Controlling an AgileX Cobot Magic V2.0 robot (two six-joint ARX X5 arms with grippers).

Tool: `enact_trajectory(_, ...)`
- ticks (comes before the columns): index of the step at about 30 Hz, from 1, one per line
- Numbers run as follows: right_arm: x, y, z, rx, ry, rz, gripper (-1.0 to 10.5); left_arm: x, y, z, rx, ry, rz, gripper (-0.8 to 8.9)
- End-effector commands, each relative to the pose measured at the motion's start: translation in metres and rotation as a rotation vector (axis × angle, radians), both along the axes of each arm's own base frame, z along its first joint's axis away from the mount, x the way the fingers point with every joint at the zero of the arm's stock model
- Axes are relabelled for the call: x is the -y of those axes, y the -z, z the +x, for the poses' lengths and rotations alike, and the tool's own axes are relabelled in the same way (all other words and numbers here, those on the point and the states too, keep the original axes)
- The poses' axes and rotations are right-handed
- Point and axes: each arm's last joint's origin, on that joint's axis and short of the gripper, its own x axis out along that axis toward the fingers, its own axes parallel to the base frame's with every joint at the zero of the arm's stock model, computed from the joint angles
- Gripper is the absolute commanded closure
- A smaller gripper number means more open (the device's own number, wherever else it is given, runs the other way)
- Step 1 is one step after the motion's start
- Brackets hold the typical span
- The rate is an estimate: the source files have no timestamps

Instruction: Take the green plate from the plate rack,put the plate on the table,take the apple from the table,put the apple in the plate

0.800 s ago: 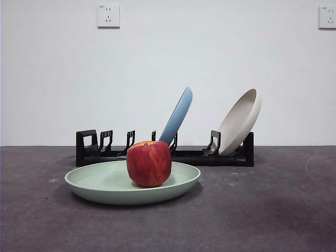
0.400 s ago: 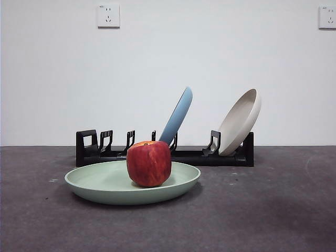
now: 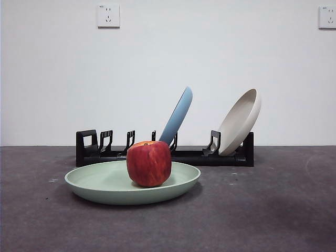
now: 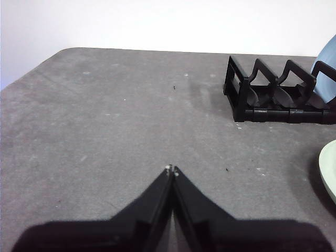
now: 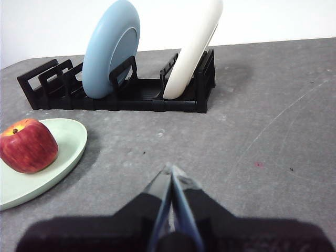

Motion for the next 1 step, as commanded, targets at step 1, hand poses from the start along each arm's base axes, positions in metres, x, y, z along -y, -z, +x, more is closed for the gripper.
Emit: enact_trajectory(1,-0.0001,0.005,0.0006,-0.015,0.003,0.005,9.5,-0.0003,0.004,0.0006,-0.006,-0.003,-0.003,8.14)
